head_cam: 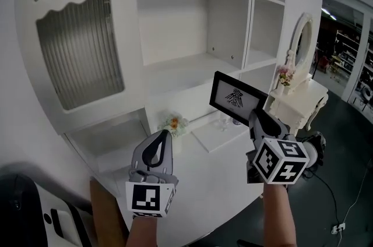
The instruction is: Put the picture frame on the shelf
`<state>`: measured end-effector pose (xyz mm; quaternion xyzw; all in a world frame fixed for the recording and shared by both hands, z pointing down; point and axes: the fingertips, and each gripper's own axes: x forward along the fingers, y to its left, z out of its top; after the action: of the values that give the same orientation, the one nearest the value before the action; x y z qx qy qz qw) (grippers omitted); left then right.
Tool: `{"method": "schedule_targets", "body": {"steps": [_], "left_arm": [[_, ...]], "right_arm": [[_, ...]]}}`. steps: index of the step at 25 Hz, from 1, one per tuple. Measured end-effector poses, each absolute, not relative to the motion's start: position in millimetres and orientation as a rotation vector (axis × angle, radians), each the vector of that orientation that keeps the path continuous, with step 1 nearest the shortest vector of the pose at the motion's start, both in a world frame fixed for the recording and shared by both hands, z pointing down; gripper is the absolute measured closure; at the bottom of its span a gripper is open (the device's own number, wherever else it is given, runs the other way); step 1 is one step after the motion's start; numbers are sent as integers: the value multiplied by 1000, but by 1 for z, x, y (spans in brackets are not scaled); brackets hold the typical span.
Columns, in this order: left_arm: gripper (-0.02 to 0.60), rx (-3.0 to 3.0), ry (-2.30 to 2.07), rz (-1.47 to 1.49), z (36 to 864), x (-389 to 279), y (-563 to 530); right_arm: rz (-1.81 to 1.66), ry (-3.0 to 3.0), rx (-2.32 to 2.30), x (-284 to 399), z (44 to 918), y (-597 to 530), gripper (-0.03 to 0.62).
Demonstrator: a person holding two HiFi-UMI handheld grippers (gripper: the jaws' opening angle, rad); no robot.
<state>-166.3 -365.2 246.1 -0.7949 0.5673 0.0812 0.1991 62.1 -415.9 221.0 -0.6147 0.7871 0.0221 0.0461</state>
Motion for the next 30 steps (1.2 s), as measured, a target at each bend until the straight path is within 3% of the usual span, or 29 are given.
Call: {"method": "schedule_targets", "body": {"steps": [30], "left_arm": [[572, -2217, 1630, 199, 259, -151, -446]], "right_arm": [[-315, 2265, -2024, 79, 149, -618, 513]]}}
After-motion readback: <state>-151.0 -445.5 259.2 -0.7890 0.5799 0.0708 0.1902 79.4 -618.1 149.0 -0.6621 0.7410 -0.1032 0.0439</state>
